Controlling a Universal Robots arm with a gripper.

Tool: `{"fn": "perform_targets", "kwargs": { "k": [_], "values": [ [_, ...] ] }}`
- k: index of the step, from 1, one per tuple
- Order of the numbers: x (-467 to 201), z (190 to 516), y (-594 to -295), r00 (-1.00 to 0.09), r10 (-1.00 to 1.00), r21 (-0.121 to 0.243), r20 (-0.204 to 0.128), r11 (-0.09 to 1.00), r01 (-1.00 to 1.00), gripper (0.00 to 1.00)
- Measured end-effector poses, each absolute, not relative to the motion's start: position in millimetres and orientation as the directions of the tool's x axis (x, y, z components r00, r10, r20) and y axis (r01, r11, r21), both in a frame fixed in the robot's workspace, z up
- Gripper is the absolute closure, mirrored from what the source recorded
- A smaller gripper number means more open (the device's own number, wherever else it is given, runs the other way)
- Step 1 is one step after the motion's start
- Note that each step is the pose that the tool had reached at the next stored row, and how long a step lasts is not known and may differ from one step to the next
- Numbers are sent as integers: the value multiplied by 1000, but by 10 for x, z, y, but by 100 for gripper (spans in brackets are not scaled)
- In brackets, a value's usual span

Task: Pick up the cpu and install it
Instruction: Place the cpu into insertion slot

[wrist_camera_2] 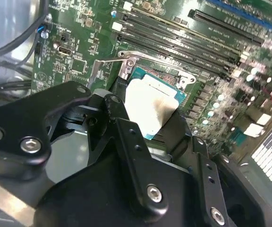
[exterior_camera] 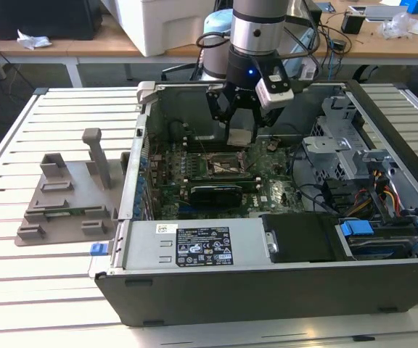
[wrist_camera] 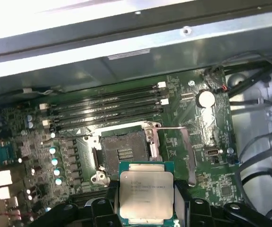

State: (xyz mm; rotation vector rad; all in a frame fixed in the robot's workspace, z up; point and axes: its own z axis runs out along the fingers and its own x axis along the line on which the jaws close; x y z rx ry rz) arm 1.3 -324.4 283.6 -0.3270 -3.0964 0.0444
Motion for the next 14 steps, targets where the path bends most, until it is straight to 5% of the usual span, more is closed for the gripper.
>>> {"fn": "perform_targets", "kwargs": {
  "k": [14],
  "values": [
    [15,2831,-3244,-874,485,-32,24,875,484,45]
  ]
}}
